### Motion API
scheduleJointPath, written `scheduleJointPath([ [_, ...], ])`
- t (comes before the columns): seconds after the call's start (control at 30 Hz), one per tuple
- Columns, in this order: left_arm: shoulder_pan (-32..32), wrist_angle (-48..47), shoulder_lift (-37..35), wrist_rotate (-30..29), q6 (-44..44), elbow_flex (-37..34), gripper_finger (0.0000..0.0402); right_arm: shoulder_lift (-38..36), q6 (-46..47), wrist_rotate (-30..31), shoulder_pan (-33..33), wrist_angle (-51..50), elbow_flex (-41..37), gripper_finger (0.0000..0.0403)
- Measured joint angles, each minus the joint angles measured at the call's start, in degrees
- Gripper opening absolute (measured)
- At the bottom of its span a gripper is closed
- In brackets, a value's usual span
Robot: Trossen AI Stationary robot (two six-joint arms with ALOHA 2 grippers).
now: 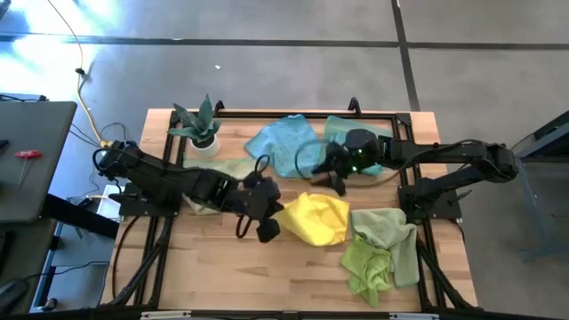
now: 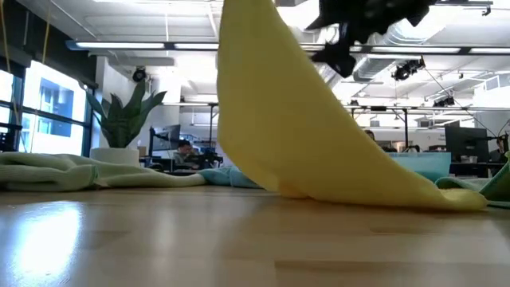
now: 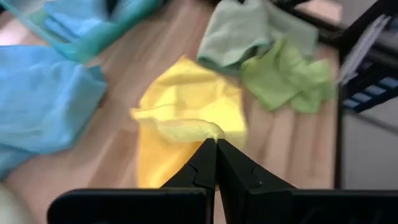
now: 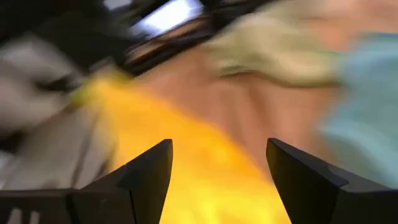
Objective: Fold microfiber towels
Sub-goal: Fold the yellow microfiber cloth
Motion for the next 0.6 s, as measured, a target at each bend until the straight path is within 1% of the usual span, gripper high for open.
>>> scheduleJointPath([
  [0.03, 0.3, -0.7, 0.0, 0.4, 0.9, 0.2, 0.0, 0.0, -1.9, -2.6, 0.5, 1.5, 0.0, 0.0252],
  [0.1, 1.0, -1.0, 0.0, 0.9, 3.1, 0.2, 0.0, 0.0, -5.5, -4.9, 1.6, 5.6, 0.0, 0.0252],
  [0.23, 2.5, 0.8, 0.0, 2.4, 7.7, 0.2, 0.0, 0.2, -15.8, -3.5, 3.8, 12.9, 0.0, 0.0252],
  [0.33, 3.8, 4.4, 0.0, 5.3, 11.6, 0.2, 0.0, 0.7, -21.6, -1.2, 4.5, 14.4, 0.0, 0.0252],
  [0.4, 4.3, 7.0, -0.1, 5.8, 13.3, 0.2, 0.0, 1.3, -23.3, -0.8, 4.5, 14.6, 0.0, 0.0252],
  [0.6, 5.6, 9.2, -1.5, 7.9, 16.9, 0.2, 0.0, 4.4, -26.0, -1.5, 4.5, 15.6, 0.0, 0.0252],
])
